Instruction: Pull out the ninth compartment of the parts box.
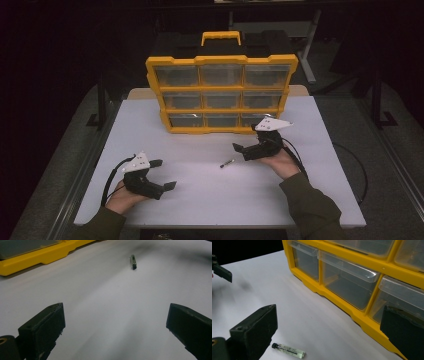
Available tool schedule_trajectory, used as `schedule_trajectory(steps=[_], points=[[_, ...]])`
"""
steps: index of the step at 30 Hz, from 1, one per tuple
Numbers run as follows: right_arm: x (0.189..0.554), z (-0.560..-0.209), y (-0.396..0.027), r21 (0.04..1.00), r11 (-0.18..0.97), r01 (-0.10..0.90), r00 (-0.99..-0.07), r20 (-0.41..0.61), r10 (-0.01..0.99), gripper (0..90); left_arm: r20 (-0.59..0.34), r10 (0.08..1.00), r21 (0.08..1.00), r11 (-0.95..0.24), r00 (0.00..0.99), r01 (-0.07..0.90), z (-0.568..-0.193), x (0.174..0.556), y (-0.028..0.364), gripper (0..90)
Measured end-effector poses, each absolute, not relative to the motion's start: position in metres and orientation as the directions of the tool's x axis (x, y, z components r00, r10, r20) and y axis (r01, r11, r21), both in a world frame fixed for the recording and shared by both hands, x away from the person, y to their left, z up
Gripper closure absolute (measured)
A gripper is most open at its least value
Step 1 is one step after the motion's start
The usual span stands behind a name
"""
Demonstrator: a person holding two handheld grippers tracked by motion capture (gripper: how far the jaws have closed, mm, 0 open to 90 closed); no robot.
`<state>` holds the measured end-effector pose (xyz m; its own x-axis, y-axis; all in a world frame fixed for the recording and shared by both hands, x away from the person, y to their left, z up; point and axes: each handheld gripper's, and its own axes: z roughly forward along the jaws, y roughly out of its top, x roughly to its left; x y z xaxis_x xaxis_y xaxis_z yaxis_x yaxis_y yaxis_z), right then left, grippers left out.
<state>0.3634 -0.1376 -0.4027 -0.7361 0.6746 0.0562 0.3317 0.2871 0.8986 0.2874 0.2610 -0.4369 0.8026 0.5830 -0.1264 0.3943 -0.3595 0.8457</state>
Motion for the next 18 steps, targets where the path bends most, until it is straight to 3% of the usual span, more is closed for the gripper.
schedule_trajectory(steps=[18], points=[[0.371, -0.414, -0.133, 0.899, 0.287, 0.330, -0.765, 0.077, 0.640, 1.6, -0.099, 0.581, 0.853, -0.368, 0.808, 0.369, -0.439, 0.287, 0.260, 1.5]])
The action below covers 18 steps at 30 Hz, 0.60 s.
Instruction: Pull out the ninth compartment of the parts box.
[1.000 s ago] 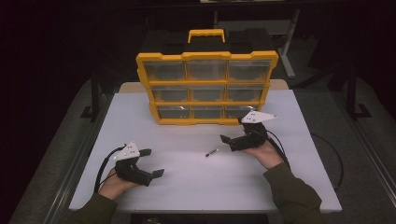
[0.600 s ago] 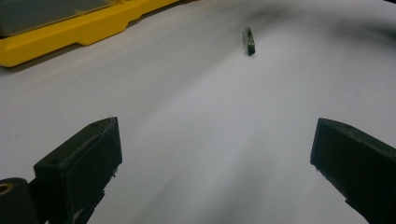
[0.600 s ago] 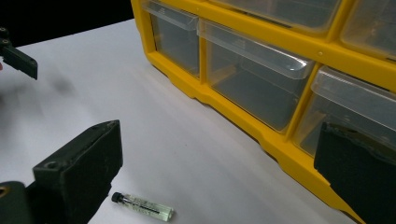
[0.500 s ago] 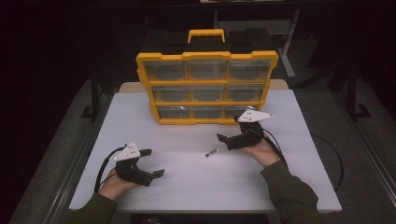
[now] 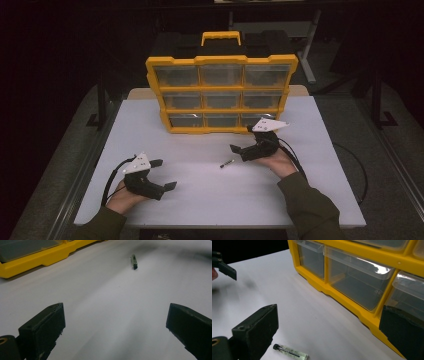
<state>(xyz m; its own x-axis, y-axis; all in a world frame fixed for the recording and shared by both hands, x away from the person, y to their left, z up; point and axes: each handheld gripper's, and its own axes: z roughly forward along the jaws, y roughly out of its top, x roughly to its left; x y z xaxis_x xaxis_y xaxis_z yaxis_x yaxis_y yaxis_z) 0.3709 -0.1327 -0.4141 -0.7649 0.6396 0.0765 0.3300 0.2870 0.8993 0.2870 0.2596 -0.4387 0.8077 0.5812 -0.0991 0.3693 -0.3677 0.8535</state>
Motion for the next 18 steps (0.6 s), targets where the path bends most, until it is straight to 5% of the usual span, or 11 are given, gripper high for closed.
schedule_trajectory(steps=[18], points=[[0.3689, -0.4180, -0.1298, 0.889, 0.365, 0.277, -0.764, -0.027, 0.645, 1.8, -0.118, 0.582, 0.854, -0.354, 0.805, 0.381, -0.4408, 0.2894, 0.2589, 1.5]])
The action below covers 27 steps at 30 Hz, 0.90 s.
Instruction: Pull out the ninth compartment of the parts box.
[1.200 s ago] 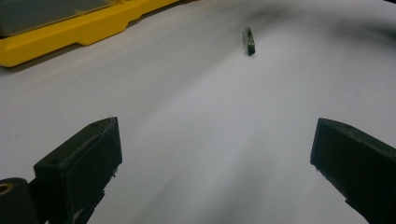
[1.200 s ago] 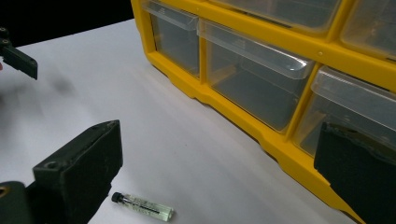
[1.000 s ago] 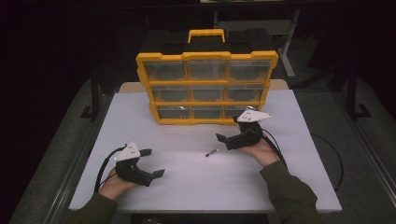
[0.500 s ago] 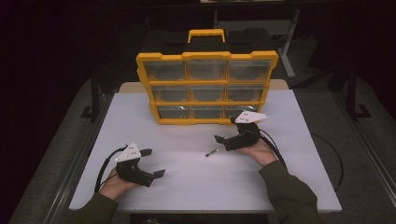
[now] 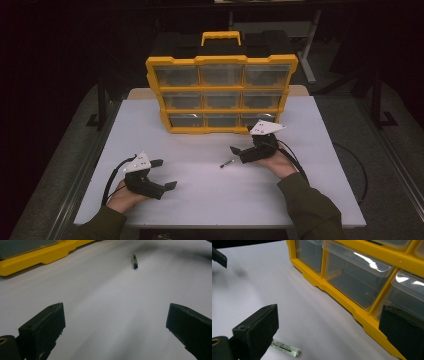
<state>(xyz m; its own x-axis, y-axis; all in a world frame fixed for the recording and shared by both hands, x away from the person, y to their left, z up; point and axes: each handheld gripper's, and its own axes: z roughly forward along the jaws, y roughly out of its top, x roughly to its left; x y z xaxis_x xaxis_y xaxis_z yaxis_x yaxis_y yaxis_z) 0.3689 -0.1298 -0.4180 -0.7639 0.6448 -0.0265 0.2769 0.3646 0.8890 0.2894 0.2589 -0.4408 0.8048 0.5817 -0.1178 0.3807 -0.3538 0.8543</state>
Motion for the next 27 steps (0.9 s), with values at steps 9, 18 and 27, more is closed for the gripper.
schedule_trajectory(steps=[9, 18, 27], points=[[0.3666, -0.4154, -0.1323, 0.890, 0.378, 0.253, -0.756, -0.061, 0.651, 1.9, -0.102, 0.588, 0.855, -0.361, 0.802, 0.373, -0.4403, 0.2901, 0.2605, 1.5], [0.3636, -0.4150, -0.1310, 0.881, 0.431, 0.195, -0.750, -0.150, 0.645, 3.2, -0.104, 0.596, 0.859, -0.350, 0.797, 0.374, -0.4408, 0.2911, 0.2611, 1.5], [0.3599, -0.4150, -0.1291, 0.873, 0.454, 0.177, -0.751, -0.179, 0.636, 4.3, -0.104, 0.597, 0.856, -0.353, 0.796, 0.377, -0.4404, 0.2905, 0.2609, 1.5]])
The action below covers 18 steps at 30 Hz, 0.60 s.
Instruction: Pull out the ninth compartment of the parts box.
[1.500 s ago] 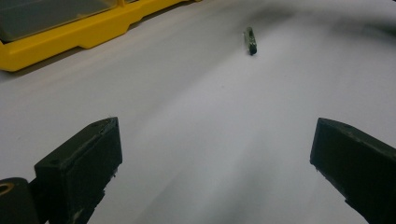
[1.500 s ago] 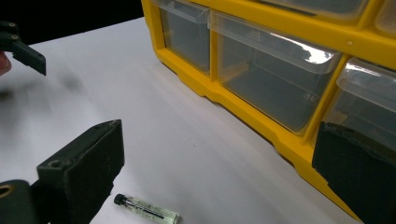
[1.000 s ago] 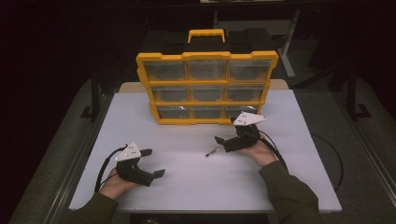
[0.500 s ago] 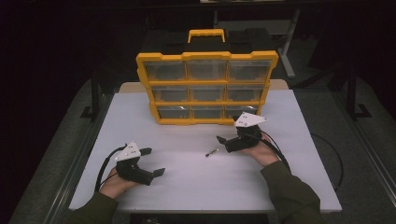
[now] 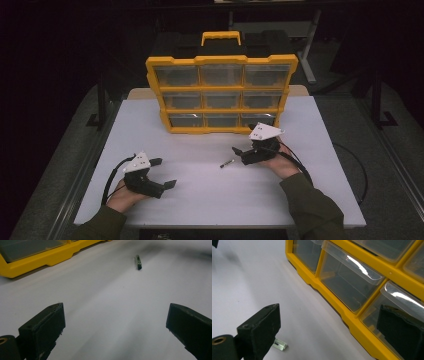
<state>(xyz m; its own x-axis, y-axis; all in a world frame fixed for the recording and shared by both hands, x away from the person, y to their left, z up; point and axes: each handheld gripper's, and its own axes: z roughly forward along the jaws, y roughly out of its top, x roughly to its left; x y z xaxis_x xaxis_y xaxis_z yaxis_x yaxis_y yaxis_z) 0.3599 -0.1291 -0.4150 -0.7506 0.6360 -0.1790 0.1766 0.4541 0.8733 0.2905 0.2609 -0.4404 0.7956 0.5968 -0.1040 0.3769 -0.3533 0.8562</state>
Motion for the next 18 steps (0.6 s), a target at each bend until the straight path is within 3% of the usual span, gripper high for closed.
schedule_trajectory(steps=[18], points=[[0.3573, -0.4154, -0.1268, 0.851, 0.513, 0.116, -0.733, -0.275, 0.622, 7.0, -0.100, 0.593, 0.858, -0.355, 0.799, 0.371, -0.4395, 0.2905, 0.2614, 1.5]])
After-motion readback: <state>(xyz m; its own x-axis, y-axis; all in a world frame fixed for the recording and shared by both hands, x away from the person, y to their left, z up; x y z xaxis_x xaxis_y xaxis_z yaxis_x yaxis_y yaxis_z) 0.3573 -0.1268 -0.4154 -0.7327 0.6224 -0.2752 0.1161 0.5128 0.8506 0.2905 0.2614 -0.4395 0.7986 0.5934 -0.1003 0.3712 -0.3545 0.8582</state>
